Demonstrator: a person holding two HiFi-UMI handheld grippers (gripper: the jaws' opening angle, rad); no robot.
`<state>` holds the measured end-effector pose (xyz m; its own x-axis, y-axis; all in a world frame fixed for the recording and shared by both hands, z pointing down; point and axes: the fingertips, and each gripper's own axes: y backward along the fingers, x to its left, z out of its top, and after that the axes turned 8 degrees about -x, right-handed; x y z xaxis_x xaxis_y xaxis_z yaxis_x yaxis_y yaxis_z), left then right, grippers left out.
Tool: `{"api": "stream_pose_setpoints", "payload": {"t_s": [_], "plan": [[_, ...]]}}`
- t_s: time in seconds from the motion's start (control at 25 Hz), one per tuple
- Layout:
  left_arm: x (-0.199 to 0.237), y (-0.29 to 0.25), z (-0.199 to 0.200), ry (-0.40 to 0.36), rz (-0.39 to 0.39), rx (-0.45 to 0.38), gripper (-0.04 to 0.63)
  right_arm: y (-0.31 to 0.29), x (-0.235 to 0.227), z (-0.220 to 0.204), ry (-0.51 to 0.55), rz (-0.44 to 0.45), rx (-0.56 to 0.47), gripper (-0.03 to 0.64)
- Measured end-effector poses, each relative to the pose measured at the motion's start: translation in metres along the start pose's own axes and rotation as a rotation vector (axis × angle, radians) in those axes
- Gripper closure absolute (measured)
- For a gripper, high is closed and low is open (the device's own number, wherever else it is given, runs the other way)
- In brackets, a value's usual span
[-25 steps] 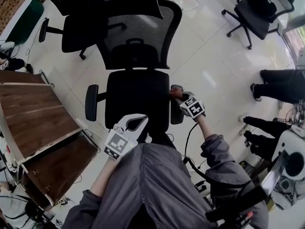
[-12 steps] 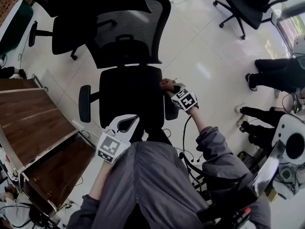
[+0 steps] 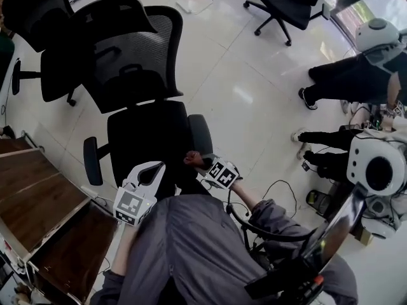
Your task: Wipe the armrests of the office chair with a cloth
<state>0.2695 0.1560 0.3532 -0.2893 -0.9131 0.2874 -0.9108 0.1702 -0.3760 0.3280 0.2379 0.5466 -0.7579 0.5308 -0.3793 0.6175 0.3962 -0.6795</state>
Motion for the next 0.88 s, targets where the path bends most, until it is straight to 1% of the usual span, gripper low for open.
{"api": "stream_pose_setpoints", "payload": {"t_s": [0.08,0.2,0.4,0.52,0.64,0.76,0.88], "plan": [[-0.002,0.001,-0.003,-0.001,0.001,0.007,0.58,-0.002,-0.004,0.003,-0.003,-0.005,-0.008,0.56],[-0.005,0.004,-0.01,-0.001,0.012,0.021,0.58,-0.009,-0.031,0.018,0.025,-0.028,-0.017,0.56],[-0.01,0.014,-0.029,0.006,0.022,0.052,0.58,-0.018,-0.108,0.06,0.082,-0.117,-0.026,0.56],[-0.011,0.022,-0.035,0.017,0.039,0.063,0.58,-0.023,-0.154,0.084,0.068,-0.179,-0.042,0.56],[-0.008,0.027,-0.042,0.03,0.055,0.073,0.58,-0.029,-0.185,0.09,0.044,-0.229,-0.038,0.56],[-0.007,0.03,-0.046,0.038,0.064,0.074,0.58,-0.03,-0.183,0.084,0.027,-0.225,-0.03,0.56],[-0.011,0.028,-0.047,0.045,0.053,0.074,0.58,-0.021,-0.151,0.064,0.016,-0.187,-0.036,0.56]]}}
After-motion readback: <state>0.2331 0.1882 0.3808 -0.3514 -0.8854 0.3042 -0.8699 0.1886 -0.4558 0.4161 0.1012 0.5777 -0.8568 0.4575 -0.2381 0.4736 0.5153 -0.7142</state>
